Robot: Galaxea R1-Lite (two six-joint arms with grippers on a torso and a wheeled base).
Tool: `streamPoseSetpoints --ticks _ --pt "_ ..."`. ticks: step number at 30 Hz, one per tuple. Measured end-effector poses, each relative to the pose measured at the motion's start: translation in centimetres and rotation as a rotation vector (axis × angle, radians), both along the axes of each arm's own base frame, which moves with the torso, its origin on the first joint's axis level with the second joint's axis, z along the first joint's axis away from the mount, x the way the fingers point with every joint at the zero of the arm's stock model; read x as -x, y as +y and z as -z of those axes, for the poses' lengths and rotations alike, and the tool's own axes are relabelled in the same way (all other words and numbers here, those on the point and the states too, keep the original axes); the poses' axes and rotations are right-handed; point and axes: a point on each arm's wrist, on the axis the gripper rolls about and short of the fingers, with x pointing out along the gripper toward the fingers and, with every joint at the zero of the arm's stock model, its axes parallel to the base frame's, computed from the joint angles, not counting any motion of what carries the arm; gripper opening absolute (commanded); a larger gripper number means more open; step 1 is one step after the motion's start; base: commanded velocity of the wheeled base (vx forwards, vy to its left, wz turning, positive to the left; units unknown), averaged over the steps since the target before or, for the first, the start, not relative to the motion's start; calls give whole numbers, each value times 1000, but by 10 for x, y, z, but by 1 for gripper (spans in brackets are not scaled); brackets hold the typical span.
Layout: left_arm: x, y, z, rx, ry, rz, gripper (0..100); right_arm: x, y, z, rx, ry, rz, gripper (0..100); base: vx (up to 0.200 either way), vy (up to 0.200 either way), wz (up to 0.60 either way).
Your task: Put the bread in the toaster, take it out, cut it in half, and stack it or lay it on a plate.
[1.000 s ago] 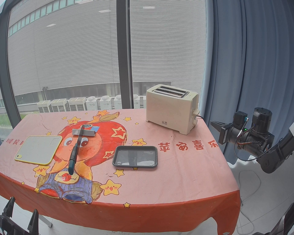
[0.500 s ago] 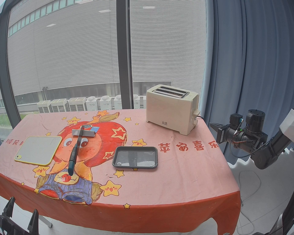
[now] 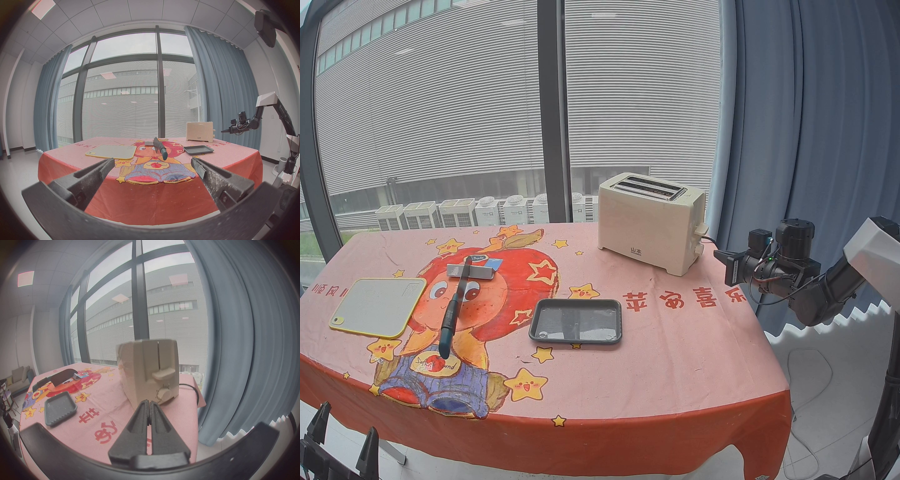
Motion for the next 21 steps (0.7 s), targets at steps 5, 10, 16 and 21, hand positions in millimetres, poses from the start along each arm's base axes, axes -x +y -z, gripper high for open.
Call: streamPoseSetpoints --ticks 5,10,16,21 --pt "0 0 0 -2 0 -2 100 -14 3 6 6 3 -3 0 0 0 0" --pt "0 0 0 -1 0 -4 100 -26 7 11 10 21 -9 0 0 0 0" --pt "0 0 0 -2 0 -4 100 -36 12 9 11 22 -15 0 0 0 0" --pt "0 0 0 -3 0 -4 100 -42 12 10 11 19 -11 0 0 0 0"
